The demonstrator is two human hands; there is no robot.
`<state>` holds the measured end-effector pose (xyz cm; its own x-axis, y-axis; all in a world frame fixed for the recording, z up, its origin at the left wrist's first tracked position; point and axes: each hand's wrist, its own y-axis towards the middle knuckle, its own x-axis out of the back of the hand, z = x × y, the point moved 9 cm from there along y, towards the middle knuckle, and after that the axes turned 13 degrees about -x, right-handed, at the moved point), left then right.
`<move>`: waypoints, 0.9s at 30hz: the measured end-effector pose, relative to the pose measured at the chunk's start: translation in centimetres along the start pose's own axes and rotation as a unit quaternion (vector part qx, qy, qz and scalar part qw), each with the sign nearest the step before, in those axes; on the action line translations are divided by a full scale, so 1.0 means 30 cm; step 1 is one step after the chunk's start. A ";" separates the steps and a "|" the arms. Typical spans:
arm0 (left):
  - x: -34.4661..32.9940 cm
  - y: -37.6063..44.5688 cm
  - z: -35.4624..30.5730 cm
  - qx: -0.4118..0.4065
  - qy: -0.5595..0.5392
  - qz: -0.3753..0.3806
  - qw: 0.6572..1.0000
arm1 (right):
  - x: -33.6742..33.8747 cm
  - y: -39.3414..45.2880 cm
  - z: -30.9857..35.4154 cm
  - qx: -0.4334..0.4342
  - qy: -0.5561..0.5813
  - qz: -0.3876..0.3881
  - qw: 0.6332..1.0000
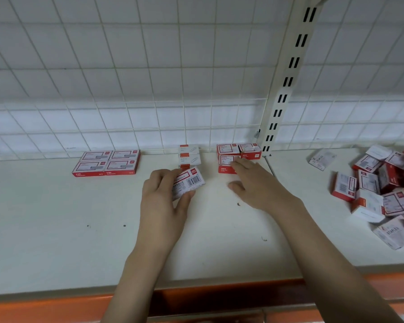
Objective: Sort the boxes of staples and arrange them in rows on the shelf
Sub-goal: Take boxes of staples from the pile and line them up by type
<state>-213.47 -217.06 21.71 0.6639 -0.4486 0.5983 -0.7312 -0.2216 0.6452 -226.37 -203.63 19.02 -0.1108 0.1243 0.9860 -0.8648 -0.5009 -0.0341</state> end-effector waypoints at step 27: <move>0.048 -0.142 -0.034 0.101 0.091 -0.009 0.991 | -0.013 -0.055 0.083 0.111 0.044 -0.023 0.993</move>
<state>-209.24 -215.88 20.31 0.6815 -0.2832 0.6748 -0.7226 -0.4059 0.5595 -223.70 -204.99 19.10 -0.1246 0.2214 0.9672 -0.7414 -0.6686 0.0576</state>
